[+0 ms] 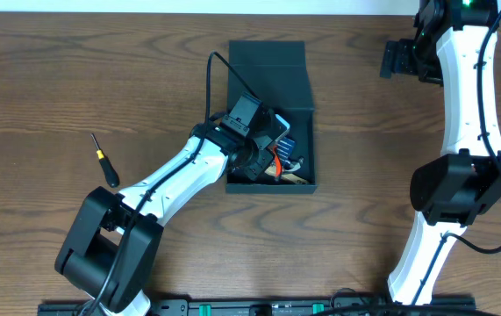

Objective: Pack container
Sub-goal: 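Lower the pliers onto the screwdriver case and open the left gripper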

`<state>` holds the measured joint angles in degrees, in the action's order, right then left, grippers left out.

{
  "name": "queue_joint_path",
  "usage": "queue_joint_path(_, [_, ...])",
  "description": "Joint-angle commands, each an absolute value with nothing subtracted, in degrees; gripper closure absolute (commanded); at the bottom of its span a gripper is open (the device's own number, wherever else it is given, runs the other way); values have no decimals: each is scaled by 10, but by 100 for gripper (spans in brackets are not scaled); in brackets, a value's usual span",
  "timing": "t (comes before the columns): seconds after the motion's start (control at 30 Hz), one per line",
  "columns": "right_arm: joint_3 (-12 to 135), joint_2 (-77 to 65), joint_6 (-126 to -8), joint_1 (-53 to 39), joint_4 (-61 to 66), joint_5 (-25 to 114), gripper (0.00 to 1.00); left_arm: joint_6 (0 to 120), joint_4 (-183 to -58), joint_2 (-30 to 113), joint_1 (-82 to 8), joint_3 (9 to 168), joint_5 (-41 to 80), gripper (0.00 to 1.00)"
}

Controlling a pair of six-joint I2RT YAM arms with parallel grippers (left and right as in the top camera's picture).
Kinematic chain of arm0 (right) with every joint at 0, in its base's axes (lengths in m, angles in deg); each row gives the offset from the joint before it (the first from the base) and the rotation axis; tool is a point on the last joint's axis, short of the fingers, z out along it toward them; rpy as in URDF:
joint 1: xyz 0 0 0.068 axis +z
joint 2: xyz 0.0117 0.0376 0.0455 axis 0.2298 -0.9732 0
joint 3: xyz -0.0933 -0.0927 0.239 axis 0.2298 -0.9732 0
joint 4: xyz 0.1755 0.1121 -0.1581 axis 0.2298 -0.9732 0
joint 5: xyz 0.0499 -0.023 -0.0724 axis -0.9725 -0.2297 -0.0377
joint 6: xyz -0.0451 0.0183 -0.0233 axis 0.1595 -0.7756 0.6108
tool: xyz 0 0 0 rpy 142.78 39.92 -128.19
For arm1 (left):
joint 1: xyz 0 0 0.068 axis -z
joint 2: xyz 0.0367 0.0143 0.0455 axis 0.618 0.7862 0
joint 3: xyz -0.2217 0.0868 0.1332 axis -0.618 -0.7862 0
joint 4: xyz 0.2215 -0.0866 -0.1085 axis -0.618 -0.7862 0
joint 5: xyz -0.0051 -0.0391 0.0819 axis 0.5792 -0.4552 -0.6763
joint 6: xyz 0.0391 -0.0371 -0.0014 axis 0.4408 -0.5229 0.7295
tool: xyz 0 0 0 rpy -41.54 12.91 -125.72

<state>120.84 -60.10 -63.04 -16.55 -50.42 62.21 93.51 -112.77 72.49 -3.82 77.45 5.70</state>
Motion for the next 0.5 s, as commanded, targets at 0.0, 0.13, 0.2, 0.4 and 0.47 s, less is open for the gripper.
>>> queue_joint_path(0.0, [1219,-585,-640,-163,-504,624,1,945,-1128,731,-37,787,29,94])
queue_joint_path(0.13, [1219,-585,-640,-163,-504,624,1,945,-1128,733,-37,782,27,94])
queue_joint_path(0.2, [1220,-585,-640,-163,-504,624,1,945,-1130,735,-37,781,27,94])
queue_joint_path(0.4, [1220,-585,-640,-163,-504,624,1,945,-1130,742,-37,780,2,94])
queue_joint_path(0.47, [1219,-585,-640,-163,-504,624,1,945,-1132,746,-37,780,-6,94])
